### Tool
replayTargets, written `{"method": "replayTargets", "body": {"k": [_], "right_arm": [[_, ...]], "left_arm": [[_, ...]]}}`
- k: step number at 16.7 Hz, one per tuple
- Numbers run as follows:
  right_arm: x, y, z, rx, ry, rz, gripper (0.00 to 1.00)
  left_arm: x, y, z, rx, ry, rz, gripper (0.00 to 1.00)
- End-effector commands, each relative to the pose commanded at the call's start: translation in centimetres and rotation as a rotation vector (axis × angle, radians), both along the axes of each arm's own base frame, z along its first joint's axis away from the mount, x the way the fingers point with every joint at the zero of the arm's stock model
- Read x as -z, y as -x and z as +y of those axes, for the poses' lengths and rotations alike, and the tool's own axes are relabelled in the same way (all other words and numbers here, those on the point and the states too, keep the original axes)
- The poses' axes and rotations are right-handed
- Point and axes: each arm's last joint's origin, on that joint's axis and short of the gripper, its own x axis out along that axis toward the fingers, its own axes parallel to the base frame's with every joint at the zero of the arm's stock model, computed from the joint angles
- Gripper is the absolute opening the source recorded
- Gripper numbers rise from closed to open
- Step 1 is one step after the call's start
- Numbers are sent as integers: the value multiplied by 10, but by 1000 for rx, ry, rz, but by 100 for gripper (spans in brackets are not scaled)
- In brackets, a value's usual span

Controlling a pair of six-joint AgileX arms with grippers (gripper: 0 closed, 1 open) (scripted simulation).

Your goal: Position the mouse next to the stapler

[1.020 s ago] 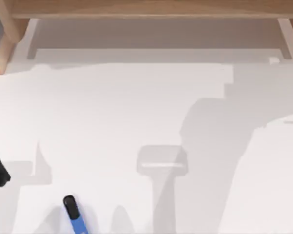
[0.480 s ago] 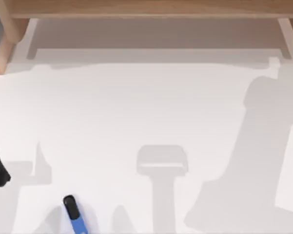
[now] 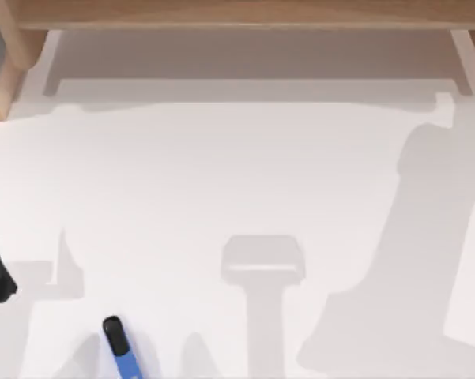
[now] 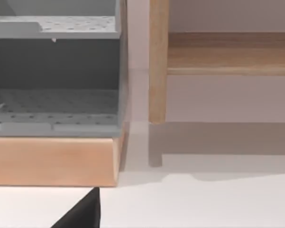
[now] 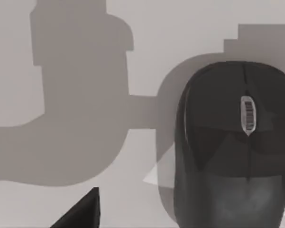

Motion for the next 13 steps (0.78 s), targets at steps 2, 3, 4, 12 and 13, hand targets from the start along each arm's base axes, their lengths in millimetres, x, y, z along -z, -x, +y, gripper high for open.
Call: {"method": "replayTargets", "body": {"k": [2, 3, 4, 12, 13], "right_arm": [[6, 0, 0, 0, -1, 1, 100], [10, 0, 0, 0, -1, 1, 100], [13, -1, 0, 0, 0, 1, 100], [25, -3, 0, 1, 0, 0, 92], [25, -3, 0, 1, 0, 0, 85]], "left_arm": [[0, 0, 0, 0, 0, 0, 100], [0, 0, 0, 0, 0, 0, 100], [0, 0, 0, 0, 0, 0, 100], [0, 0, 0, 0, 0, 0, 100], [0, 0, 0, 0, 0, 0, 100]]}}
